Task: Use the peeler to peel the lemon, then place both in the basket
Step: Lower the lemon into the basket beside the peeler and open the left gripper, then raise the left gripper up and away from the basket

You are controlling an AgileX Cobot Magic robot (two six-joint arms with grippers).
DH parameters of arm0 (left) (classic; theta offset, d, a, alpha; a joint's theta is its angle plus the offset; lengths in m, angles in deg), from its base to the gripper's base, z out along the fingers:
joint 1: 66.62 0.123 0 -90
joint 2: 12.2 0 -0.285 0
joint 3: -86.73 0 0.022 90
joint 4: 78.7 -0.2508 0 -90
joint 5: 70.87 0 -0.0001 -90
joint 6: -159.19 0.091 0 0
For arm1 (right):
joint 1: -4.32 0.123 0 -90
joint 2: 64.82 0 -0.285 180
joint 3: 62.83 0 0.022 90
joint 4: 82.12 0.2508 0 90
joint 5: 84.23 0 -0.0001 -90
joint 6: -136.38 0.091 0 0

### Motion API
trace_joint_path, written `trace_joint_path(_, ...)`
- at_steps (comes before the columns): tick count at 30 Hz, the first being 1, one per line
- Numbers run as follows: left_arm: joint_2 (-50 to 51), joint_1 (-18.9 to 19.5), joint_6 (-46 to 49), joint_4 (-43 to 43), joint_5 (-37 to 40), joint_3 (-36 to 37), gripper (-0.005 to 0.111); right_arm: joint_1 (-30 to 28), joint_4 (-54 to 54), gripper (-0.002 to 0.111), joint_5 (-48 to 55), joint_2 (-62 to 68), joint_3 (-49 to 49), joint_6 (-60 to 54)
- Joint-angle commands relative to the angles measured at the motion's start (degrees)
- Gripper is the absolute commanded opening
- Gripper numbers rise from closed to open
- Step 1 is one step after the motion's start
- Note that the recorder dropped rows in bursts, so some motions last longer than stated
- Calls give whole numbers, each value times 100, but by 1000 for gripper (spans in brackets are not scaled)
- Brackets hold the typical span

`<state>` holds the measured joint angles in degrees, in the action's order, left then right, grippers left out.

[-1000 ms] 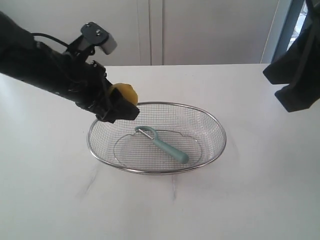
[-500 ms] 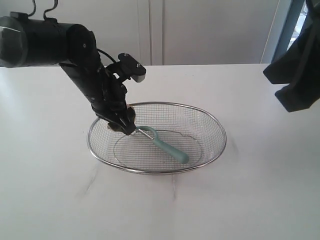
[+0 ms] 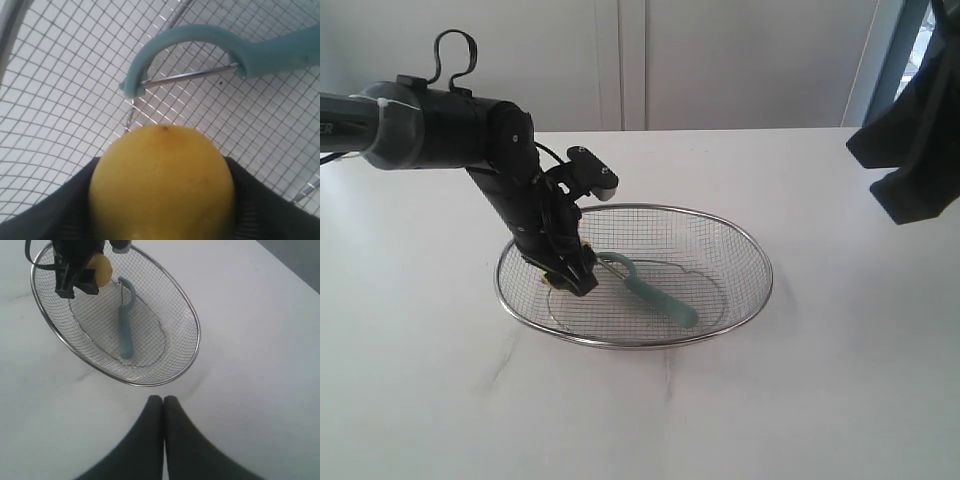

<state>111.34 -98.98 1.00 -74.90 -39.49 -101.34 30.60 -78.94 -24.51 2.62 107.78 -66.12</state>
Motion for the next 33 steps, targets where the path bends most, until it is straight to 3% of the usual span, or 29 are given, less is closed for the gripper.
trace_joint_path(1, -5, -27, -1, 205, 16, -45, 20, -4, -31, 0, -20, -38, 9, 31)
trace_joint_path(6, -5, -27, -1, 205, 28, -45, 47, -4, -31, 0, -20, -38, 9, 31)
trace_joint_path(17, -16, -27, -62, 467, 287, -45, 82, -4, -31, 0, -20, -38, 9, 31)
trace_joint_path(27, -676, -27, -187, 467, 688, -436, 80, -4, -31, 0, -20, -49, 9, 31)
trace_joint_path(29, -926, -27, -249, 467, 905, -584, 74, -4, -31, 0, -20, -73, 9, 31)
trace_joint_path(33, -1517, -27, -249, 467, 1538, -848, 52, -4, -31, 0, -20, -121, 9, 31)
